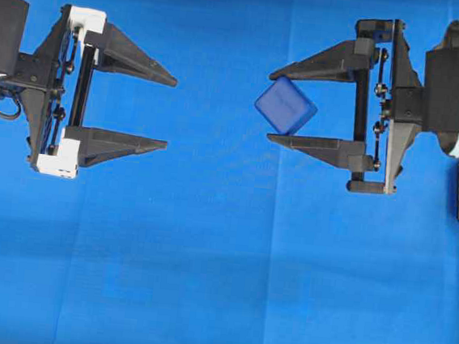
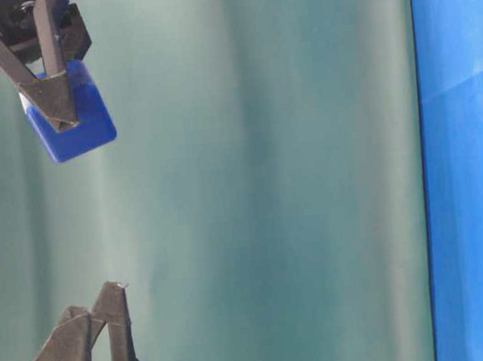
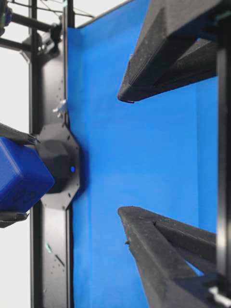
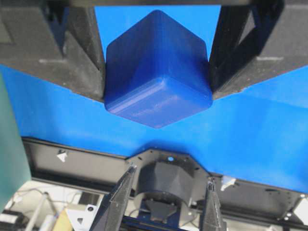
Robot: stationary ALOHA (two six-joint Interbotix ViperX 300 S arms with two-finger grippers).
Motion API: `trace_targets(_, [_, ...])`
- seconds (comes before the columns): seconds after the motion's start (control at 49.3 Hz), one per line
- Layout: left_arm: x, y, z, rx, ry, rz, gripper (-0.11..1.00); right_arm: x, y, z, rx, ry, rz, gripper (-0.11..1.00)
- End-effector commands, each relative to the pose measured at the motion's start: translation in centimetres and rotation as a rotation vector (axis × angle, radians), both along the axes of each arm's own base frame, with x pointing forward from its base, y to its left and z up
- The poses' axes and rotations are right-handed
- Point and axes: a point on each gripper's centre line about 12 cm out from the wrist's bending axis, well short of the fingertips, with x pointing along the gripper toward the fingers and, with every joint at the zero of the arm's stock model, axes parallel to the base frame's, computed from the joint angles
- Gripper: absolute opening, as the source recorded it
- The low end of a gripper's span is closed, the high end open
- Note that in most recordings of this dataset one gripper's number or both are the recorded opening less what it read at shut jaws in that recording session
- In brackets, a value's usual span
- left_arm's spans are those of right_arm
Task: Handover the blue block to the right arm after grasping it with the left arm, then place it in the designated position.
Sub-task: 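Carry the cube with the right gripper and lower it to the table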
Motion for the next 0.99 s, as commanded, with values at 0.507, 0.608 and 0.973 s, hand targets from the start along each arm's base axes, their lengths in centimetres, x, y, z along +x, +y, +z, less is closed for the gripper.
trace_targets(0.507, [-0.5, 0.1, 1.4, 0.0, -0.043, 0.001, 0.93, -0.3, 0.0, 0.5, 0.012, 0.009, -0.009, 0.55])
trace_targets(0.608, [-0.5, 0.1, 1.4, 0.0, -0.043, 0.001, 0.93, -0.3, 0.1, 0.0, 0.017, 0.048, -0.012, 0.55])
trace_targets(0.973, [-0.5, 0.1, 1.3, 0.002, -0.041, 0.003, 0.93, -0.9, 0.9, -2.6, 0.052, 0.277, -0.033, 0.55])
